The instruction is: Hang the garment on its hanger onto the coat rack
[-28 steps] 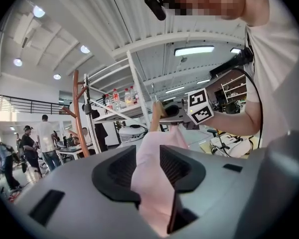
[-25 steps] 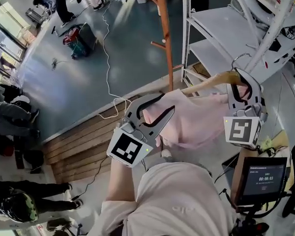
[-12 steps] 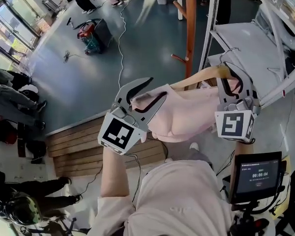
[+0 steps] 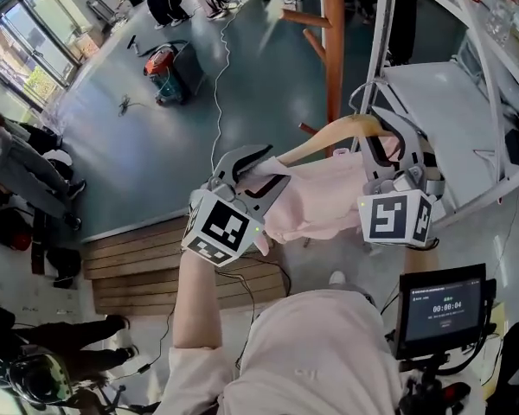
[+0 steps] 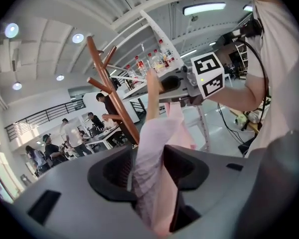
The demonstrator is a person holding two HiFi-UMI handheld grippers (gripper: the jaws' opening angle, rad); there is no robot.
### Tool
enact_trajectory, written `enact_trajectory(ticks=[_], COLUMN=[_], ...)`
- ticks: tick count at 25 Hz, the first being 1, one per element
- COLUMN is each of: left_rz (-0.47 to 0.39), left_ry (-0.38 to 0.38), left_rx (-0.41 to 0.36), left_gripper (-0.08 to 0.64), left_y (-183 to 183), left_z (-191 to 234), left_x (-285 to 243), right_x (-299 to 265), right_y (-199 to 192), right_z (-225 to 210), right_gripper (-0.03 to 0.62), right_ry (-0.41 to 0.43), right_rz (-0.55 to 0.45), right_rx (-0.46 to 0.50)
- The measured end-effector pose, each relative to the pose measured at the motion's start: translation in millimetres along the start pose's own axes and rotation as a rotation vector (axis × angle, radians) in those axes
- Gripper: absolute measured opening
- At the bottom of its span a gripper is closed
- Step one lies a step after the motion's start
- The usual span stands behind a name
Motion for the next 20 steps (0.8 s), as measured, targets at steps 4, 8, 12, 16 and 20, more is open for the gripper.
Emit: enact_trajectory(ticks=[4,8,12,16,20], left_rz=[0.027,0.077,0.088,0.100,0.134], left_ry=[-0.045,-0.055,-0.030,0.002,0.021], left_rx=[0.075,0.063,0.060,0.063,0.051], left_gripper=[0.144,0.043,0.040,0.040,0.040], left_y=[0,11,32,55,82], left_z=[9,16,42,73,110], left_x=[-9,-5,8,22,10], right_x=[-13,-26,-36,-48,-77], right_y=[4,18,46,75,87], right_z=[-8,-20,-41,-63,-99], right_gripper=[0.100,0.100,0.100,0.100,0.100], right_ry=[0.025,0.063,0.087,0.099,0.145], right_rz=[-0.013,-0.036,-0.059,-0.083,-0.134], right_rx=[0.039,0.076,0.075,0.055,0.025])
Point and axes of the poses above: the fingertips, and each gripper's own axes: x backward along the fingers, z to its left, y out of its top, the point moved 2 cm from there along x, backward along the fingers, and after that the axes turned 9 degrees about -x, right-handed, at the moved point
